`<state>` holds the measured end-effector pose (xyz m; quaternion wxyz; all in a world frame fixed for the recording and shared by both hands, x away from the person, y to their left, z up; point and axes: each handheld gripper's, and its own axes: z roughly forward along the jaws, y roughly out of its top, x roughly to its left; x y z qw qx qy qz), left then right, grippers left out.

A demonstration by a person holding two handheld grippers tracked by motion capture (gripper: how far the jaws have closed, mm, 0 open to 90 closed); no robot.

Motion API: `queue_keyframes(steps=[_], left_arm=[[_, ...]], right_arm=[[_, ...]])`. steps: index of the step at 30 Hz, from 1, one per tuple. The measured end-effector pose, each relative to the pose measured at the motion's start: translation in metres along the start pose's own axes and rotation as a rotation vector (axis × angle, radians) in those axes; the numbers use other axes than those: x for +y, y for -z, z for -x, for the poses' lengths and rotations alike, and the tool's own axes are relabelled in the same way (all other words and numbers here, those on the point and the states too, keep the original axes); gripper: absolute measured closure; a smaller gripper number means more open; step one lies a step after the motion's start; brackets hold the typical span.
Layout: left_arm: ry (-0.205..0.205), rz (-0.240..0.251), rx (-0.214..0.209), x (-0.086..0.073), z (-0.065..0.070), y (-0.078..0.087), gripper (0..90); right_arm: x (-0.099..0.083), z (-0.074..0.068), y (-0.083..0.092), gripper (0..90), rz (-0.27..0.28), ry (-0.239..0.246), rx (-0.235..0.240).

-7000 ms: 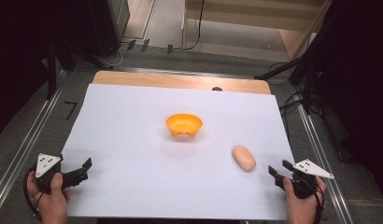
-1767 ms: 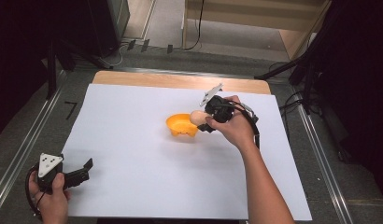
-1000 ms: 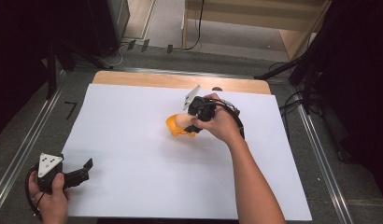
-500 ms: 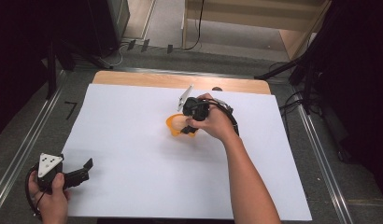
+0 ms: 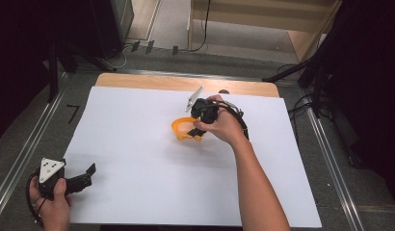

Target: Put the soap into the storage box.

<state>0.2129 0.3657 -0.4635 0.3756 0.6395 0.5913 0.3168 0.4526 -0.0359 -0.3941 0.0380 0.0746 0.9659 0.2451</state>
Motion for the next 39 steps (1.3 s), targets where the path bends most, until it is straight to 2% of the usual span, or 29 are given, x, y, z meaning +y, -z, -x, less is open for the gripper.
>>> queue_keyframes(steps=[1,2,4,5,7,9,10,12,13,14,15,17,19,22,23,32,33,39], left_arm=[[0.0,0.0,0.0,0.0,0.0,0.0,0.0],[0.0,0.0,0.0,0.0,0.0,0.0,0.0],[0.0,-0.001,0.0,0.0,0.0,0.0,0.1],[0.0,0.0,0.0,0.0,0.0,0.0,0.0],[0.0,0.0,0.0,0.0,0.0,0.0,0.0],[0.0,0.0,0.001,0.0,0.0,0.0,0.0],[-0.002,-0.002,0.002,0.0,0.0,0.0,0.1],[-0.004,-0.002,0.002,0.0,0.0,0.0,0.1],[-0.002,-0.001,0.004,0.0,0.0,0.0,0.1],[-0.004,-0.001,0.004,0.0,0.0,0.0,0.0],[-0.004,0.0,0.004,0.0,0.0,0.0,0.1],[-0.005,-0.001,0.005,0.0,0.0,0.0,0.1],[-0.004,0.0,0.004,0.0,0.0,0.0,0.1],[-0.007,-0.003,0.005,0.0,0.0,0.0,0.1],[-0.008,-0.002,0.005,0.0,0.0,0.0,0.1],[-0.004,0.001,0.004,0.0,0.0,0.0,0.0],[-0.004,0.002,0.004,0.0,0.0,0.0,0.1],[-0.006,0.0,0.007,0.0,0.001,0.0,0.0]], right_arm=[[-0.001,-0.001,0.002,27.5,0.011,-0.008,0.002],[-0.004,-0.002,0.006,28.0,0.045,-0.027,-0.01],[-0.006,-0.002,0.007,27.8,0.056,-0.031,-0.007],[-0.012,-0.002,0.011,27.0,0.082,-0.061,-0.009],[-0.015,-0.003,0.014,26.7,0.083,-0.078,-0.016],[-0.022,-0.003,0.019,24.1,0.101,-0.127,-0.032],[-0.027,-0.005,0.023,22.3,0.125,-0.172,-0.049],[-0.034,-0.007,0.028,17.1,0.154,-0.223,-0.075],[-0.04,-0.011,0.03,12.6,0.164,-0.254,-0.106],[-0.043,-0.013,0.031,11.8,0.153,-0.27,-0.113],[-0.046,-0.015,0.032,8.3,0.15,-0.275,-0.127],[-0.053,-0.019,0.033,0.0,0.154,-0.321,-0.146],[-0.056,-0.021,0.034,0.0,0.16,-0.34,-0.149],[-0.07,-0.029,0.039,0.0,0.179,-0.378,-0.193],[-0.07,-0.029,0.039,0.0,0.179,-0.378,-0.193],[-0.107,-0.045,0.044,0.0,0.211,-0.464,-0.228],[-0.114,-0.048,0.045,0.0,0.218,-0.486,-0.239],[-0.132,-0.058,0.047,0.0,0.252,-0.532,-0.28]])
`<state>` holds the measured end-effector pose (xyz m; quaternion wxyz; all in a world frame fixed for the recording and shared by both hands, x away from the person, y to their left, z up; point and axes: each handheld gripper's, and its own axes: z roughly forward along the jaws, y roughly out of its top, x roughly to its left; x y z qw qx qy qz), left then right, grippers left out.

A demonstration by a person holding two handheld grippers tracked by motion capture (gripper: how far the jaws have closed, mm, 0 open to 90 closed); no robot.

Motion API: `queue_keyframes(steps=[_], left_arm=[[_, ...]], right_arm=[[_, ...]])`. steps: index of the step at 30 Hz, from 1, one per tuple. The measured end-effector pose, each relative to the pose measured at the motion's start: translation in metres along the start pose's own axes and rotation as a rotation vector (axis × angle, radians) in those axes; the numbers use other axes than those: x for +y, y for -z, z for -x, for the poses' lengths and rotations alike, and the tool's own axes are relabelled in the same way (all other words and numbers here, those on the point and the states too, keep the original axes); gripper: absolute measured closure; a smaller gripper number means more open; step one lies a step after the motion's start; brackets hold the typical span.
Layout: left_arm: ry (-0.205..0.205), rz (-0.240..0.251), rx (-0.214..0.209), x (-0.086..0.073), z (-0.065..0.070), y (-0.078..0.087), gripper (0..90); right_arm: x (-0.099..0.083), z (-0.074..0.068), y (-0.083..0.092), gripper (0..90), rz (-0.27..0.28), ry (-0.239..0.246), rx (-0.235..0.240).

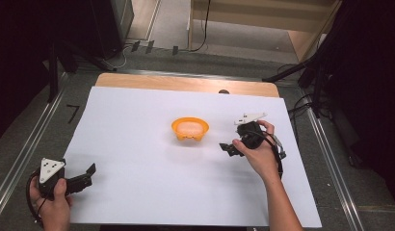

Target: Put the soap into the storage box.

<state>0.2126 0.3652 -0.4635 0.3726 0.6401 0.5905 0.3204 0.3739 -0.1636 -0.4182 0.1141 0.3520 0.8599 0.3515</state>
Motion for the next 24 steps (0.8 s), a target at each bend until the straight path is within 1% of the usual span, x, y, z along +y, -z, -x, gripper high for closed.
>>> queue_keyframes(steps=[1,2,3,5,7,8,10,11,13,14,15,16,17,18,19,21,22,24], left_arm=[[0.001,0.001,-0.001,0.0,0.0,0.0,0.1],[0.001,0.001,0.0,0.0,0.0,0.0,0.1],[0.001,0.001,0.0,0.0,0.0,0.0,0.1],[0.0,0.003,0.0,0.0,0.0,0.0,0.1],[0.0,0.003,0.0,0.0,0.0,0.0,0.1],[0.001,0.003,0.0,0.0,0.0,0.0,0.0],[0.001,0.002,-0.001,0.0,0.0,0.0,0.1],[0.001,0.003,-0.001,0.0,0.0,0.0,0.1],[0.001,0.004,0.0,0.0,0.0,0.0,0.1],[0.001,0.004,0.001,0.0,0.0,0.0,0.0],[0.001,0.004,0.001,0.0,0.0,0.0,0.1],[0.001,0.004,0.001,0.0,0.0,0.0,0.1],[0.001,0.005,0.001,0.0,0.0,0.0,0.1],[0.001,0.005,0.001,0.0,0.0,0.0,0.1],[0.0,0.004,0.001,0.0,0.0,0.0,0.1],[0.0,0.003,0.002,0.0,0.0,0.0,0.1],[0.0,0.003,0.002,0.0,0.001,0.0,0.1],[-0.002,0.004,0.002,0.0,0.0,0.0,0.1]], right_arm=[[-0.003,0.001,0.002,0.0,0.006,0.0,-0.002],[-0.009,0.001,0.005,0.0,0.025,-0.019,-0.019],[-0.009,0.001,0.005,0.0,0.025,-0.019,-0.019],[-0.016,0.002,0.01,0.0,0.038,-0.042,-0.017],[-0.022,0.003,0.013,0.0,0.056,-0.052,-0.028],[-0.026,0.003,0.015,0.0,0.059,-0.067,-0.029],[-0.033,0.004,0.017,0.0,0.058,-0.078,-0.041],[-0.037,0.004,0.019,0.0,0.066,-0.09,-0.051],[-0.043,0.005,0.021,0.0,0.071,-0.1,-0.055],[-0.046,0.005,0.023,0.0,0.077,-0.104,-0.063],[-0.054,0.005,0.026,0.0,0.092,-0.122,-0.074],[-0.054,0.005,0.026,0.0,0.092,-0.122,-0.074],[-0.062,0.004,0.03,0.0,0.097,-0.13,-0.085],[-0.062,0.004,0.03,0.0,0.097,-0.13,-0.085],[-0.069,0.004,0.033,0.0,0.1,-0.144,-0.085],[-0.072,0.004,0.034,0.0,0.1,-0.147,-0.091],[-0.078,0.004,0.036,0.0,0.1,-0.152,-0.098],[-0.084,0.004,0.038,0.0,0.102,-0.165,-0.102]])
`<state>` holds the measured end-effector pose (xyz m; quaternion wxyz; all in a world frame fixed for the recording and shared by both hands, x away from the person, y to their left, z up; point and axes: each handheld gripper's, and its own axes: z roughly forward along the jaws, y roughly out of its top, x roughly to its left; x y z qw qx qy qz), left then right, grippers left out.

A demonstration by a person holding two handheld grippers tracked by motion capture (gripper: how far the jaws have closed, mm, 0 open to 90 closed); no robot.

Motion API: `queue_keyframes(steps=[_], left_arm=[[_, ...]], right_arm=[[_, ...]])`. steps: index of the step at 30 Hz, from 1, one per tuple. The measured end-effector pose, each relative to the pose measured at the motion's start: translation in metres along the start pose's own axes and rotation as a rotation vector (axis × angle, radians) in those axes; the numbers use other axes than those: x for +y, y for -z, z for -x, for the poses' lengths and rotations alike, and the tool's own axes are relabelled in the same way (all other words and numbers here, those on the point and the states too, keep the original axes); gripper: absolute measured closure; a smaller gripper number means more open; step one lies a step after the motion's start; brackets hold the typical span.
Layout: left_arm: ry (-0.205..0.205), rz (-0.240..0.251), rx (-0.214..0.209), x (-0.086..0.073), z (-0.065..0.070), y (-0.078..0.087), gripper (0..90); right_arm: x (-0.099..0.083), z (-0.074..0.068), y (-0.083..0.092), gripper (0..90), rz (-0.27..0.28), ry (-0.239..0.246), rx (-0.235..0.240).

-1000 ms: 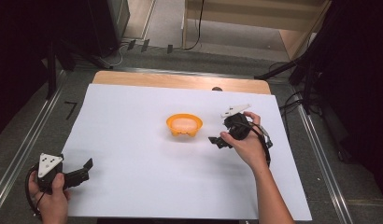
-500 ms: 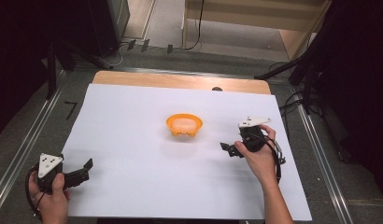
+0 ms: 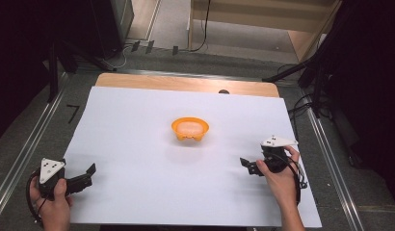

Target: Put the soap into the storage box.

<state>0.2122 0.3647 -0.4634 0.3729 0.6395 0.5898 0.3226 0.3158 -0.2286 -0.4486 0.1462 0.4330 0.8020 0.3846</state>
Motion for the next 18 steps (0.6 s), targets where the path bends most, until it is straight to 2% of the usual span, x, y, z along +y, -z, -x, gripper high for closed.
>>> queue_keyframes(steps=[8,18], left_arm=[[-0.003,0.0,0.0,0.0,0.0,0.0,0.1],[-0.004,0.001,0.002,0.0,0.001,0.0,0.0]], right_arm=[[-0.035,0.009,0.018,0.0,0.023,-0.051,-0.032],[-0.065,0.02,0.039,0.0,0.055,-0.109,-0.071]])
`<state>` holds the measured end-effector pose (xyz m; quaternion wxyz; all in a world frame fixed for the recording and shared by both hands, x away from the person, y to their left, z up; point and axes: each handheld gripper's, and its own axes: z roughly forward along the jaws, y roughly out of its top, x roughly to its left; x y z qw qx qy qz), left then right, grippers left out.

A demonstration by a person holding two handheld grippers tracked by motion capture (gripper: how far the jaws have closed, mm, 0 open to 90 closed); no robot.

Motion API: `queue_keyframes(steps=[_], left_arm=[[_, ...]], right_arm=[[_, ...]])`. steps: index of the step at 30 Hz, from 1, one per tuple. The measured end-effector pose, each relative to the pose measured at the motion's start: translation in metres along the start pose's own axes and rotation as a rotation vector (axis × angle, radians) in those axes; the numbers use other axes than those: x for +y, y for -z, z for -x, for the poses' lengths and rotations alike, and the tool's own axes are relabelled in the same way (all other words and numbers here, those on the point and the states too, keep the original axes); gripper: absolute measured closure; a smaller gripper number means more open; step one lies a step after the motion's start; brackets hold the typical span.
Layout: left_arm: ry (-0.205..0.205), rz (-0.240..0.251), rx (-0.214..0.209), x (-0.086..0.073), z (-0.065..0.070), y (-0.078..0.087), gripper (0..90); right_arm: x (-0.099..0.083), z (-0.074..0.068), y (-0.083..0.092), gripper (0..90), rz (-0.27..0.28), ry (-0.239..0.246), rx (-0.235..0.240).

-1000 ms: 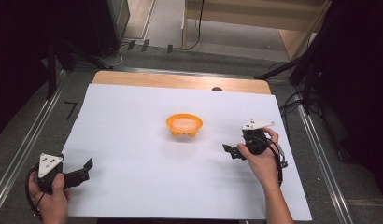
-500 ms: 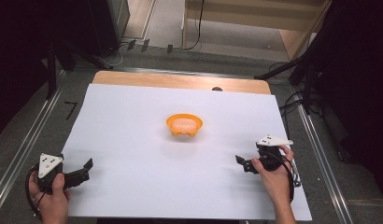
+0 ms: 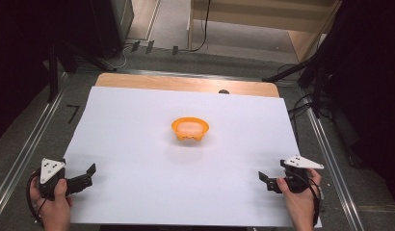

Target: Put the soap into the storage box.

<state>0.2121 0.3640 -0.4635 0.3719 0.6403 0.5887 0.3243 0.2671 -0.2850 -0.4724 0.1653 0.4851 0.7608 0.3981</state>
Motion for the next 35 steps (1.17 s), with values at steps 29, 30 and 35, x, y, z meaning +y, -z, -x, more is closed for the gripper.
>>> queue_keyframes(steps=[29,30,35], left_arm=[[0.001,0.007,0.005,0.0,0.0,0.001,0.0],[0.005,0.007,0.005,0.0,0.0,0.001,0.1],[0.0,0.005,0.014,0.0,0.0,0.001,0.1]], right_arm=[[-0.053,0.04,0.048,0.0,0.136,-0.119,-0.112],[-0.054,0.04,0.048,0.0,0.139,-0.121,-0.111],[-0.054,0.039,0.046,0.0,0.125,-0.114,-0.111]])
